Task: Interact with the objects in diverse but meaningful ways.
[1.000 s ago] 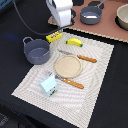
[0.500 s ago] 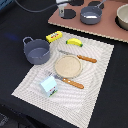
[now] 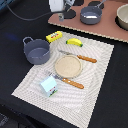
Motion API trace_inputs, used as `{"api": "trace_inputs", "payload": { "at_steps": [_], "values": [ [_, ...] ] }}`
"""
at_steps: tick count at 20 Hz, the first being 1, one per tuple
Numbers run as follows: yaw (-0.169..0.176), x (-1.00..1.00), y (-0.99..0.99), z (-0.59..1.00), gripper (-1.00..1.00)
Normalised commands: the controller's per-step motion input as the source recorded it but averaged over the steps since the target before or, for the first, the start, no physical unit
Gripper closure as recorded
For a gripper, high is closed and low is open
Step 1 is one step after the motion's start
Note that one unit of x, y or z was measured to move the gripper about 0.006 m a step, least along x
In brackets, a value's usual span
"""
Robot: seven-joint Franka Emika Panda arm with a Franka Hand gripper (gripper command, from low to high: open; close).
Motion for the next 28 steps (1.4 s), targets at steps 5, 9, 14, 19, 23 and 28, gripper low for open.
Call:
{"api": "trace_inputs", "payload": {
  "at_steps": [5,9,14,19,23,28],
  "values": [
    [-0.028,0.53,0.00,-0.41,-1.00],
    [-0.023,0.63,0.12,-0.08,-1.00],
    [-0.020,0.51,0.24,0.02,-1.00],
    [0.000,0.25,0.16,-0.13,-1.00],
    [0.000,0.30,0.13,-0.19,-1.00],
    [0.000,0.19,0.09,-0.30,-1.00]
  ]
}}
